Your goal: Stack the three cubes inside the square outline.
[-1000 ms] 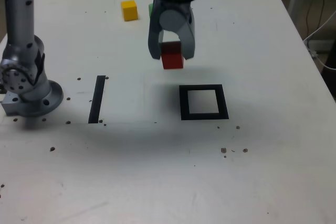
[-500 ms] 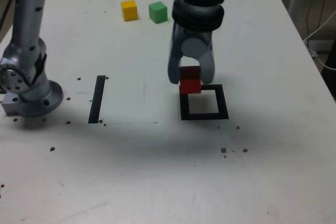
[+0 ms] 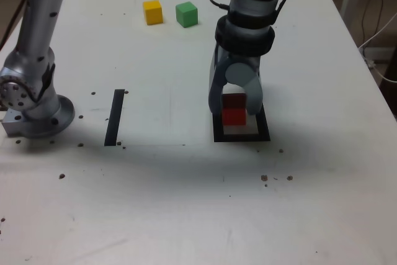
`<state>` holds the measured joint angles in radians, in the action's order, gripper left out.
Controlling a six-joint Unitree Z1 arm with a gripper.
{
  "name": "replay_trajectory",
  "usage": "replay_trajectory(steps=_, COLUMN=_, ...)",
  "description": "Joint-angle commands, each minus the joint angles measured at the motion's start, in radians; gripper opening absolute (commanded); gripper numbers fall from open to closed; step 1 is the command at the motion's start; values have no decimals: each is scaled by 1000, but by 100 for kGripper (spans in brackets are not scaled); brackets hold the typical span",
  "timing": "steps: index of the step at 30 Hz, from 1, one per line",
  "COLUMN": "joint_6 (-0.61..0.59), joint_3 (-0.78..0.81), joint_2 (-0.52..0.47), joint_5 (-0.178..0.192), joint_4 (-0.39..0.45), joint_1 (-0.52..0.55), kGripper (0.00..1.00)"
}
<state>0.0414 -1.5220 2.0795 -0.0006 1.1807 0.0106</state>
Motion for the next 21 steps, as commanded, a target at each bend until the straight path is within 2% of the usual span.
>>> replay_trajectory(steps=1, joint_6=-2, joint_3=9, joint_2=9, joint_5=0, joint_4=-8, joint_1=-7, kGripper=30)
replay_trajectory(steps=7, joint_6=-1, joint_3=36, joint_2=19, joint_5=10, joint_4=-34, joint_1=-24, kGripper=30)
replay_trajectory(steps=9, joint_6=3, joint_3=44, joint_2=23, joint_5=11, joint_4=-45, joint_1=-30, kGripper=33)
replay_trajectory(steps=10, joint_6=7, joint_3=47, joint_2=25, joint_5=9, joint_4=-51, joint_1=-33, kGripper=38)
replay_trajectory(steps=14, joint_6=32, joint_3=58, joint_2=31, joint_5=0, joint_4=-76, joint_1=-42, kGripper=78)
replay_trajectory(steps=16, joint_6=39, joint_3=60, joint_2=31, joint_5=-3, joint_4=-83, joint_1=-44, kGripper=93)
replay_trajectory(steps=18, joint_6=40, joint_3=61, joint_2=31, joint_5=-3, joint_4=-85, joint_1=-44, kGripper=99)
replay_trajectory(steps=21, joint_6=40, joint_3=62, joint_2=29, joint_5=-3, joint_4=-89, joint_1=-44, kGripper=99)
